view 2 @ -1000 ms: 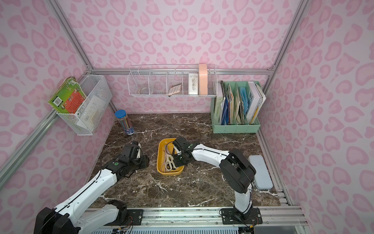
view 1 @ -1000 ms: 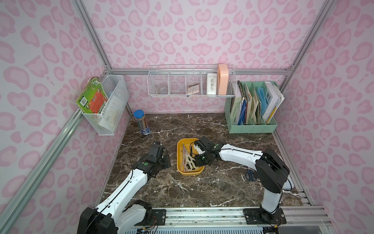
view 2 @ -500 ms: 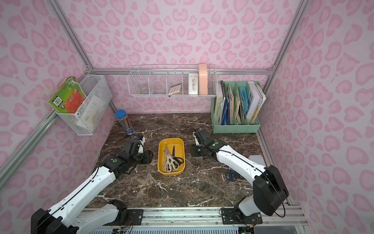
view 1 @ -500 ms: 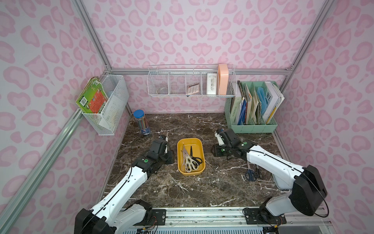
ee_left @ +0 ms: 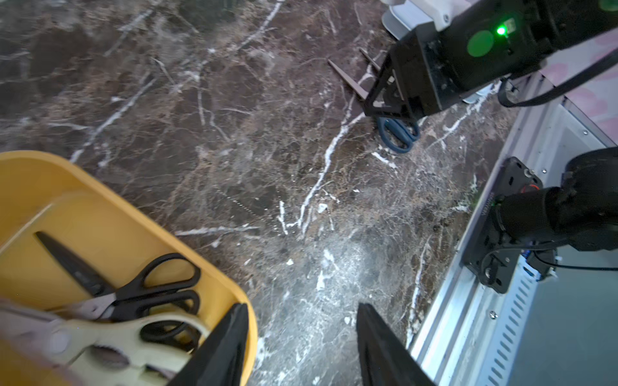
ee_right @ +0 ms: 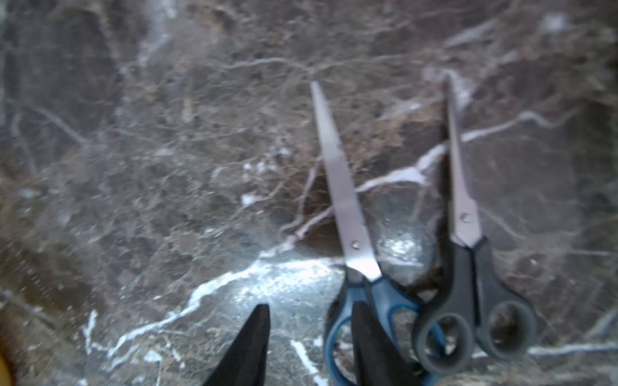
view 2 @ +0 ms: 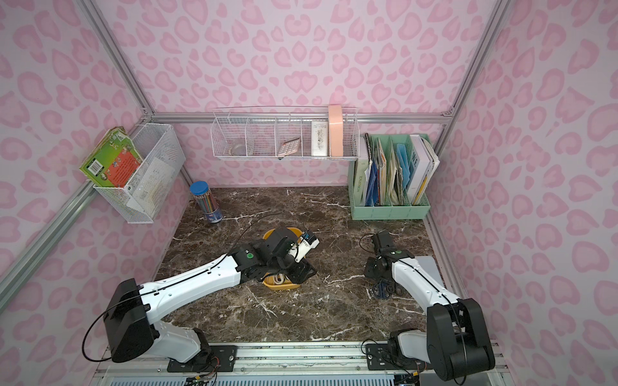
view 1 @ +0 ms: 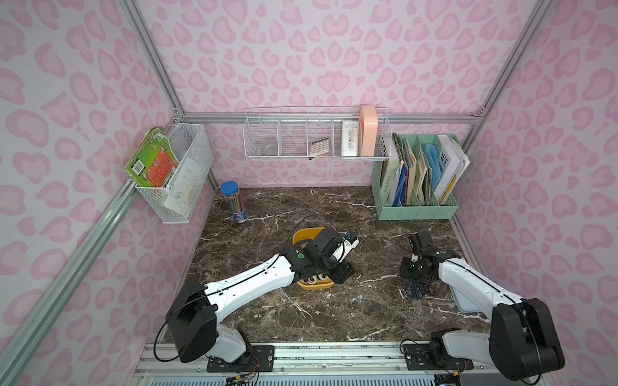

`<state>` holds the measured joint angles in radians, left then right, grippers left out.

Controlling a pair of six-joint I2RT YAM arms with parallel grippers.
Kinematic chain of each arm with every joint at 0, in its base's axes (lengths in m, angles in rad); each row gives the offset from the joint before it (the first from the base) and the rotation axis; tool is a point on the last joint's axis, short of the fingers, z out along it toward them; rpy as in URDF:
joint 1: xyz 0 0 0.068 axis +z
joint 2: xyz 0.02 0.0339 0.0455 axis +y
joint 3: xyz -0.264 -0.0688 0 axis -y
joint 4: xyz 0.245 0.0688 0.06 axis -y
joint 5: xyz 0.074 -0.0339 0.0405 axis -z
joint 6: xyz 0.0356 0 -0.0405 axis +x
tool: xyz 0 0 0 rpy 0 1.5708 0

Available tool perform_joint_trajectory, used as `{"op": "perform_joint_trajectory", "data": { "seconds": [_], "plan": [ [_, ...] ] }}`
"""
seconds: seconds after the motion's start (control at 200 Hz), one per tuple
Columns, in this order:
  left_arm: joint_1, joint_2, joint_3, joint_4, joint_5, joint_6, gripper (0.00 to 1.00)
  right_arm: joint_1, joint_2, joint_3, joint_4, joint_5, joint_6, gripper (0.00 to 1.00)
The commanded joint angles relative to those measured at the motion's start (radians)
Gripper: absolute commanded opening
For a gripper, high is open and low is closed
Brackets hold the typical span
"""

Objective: Put the scissors into the storage box
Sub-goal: Place the scissors in the storage box, then move the scissors to the center of the board.

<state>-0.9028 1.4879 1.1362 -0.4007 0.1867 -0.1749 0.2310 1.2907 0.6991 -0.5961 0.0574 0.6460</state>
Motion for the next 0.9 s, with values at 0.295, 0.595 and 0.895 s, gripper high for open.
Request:
{"op": "perform_joint_trajectory", "data": {
  "seconds": [0.295, 0.595, 0.895],
  "plan": [
    [-0.004, 0.025, -0.021, -0.01, -0.054, 0.04, 0.58, -0.022, -0.027, -0.112, 0.022, 0.098, 0.104, 0.45],
    [-0.004, 0.045, -0.023, -0.001, -0.08, 0.015, 0.58, -0.02, 0.073, -0.168, 0.158, -0.087, 0.066, 0.4],
    [-0.003, 0.023, -0.039, -0.016, -0.167, 0.012, 0.58, 0.134, 0.208, -0.042, 0.216, -0.216, 0.073, 0.3]
  ]
}}
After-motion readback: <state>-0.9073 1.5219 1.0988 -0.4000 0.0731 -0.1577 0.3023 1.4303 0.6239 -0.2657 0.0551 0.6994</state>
